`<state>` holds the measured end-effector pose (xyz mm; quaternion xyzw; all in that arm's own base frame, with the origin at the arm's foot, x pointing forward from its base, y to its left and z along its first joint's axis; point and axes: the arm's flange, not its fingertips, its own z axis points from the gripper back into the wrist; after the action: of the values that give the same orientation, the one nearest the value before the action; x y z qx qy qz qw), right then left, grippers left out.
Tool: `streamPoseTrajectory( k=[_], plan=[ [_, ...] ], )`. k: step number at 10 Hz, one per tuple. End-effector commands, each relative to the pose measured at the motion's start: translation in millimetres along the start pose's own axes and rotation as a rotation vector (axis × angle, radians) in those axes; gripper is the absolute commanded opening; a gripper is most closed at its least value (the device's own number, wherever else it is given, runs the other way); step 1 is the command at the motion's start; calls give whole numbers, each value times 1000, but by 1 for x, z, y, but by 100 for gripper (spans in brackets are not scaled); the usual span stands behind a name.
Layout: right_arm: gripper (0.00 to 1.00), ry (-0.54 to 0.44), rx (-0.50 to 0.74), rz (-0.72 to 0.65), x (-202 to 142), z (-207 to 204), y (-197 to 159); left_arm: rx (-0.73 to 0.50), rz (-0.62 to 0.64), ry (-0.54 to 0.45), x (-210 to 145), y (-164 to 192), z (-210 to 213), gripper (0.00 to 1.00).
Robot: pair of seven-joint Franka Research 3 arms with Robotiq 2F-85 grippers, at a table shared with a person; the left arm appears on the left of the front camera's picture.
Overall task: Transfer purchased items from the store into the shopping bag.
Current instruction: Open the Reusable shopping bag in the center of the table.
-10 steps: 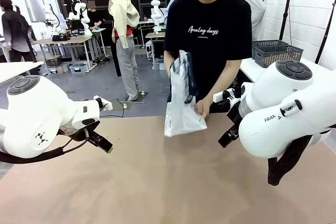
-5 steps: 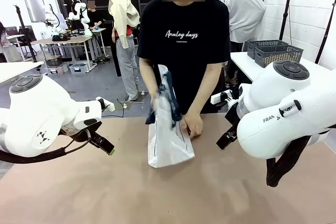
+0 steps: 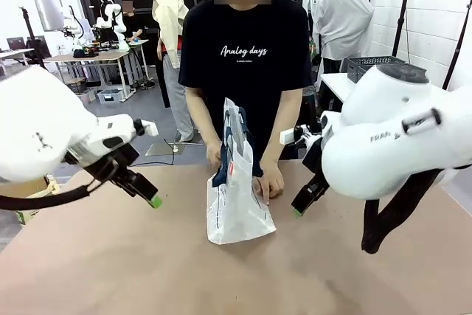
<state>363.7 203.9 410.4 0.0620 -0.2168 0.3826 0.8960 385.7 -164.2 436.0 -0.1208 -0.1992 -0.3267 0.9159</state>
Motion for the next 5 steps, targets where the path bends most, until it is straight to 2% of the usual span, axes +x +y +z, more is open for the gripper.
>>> streamPoseTrajectory(
  k=[1,5],
  plan=[
    [100,31,61,31,9,27,-12,-52,8,-44,8,12,20,100],
    [100,-2,77,34,59,88,-26,-34,52,-112,52,32,53,100]
  ],
)
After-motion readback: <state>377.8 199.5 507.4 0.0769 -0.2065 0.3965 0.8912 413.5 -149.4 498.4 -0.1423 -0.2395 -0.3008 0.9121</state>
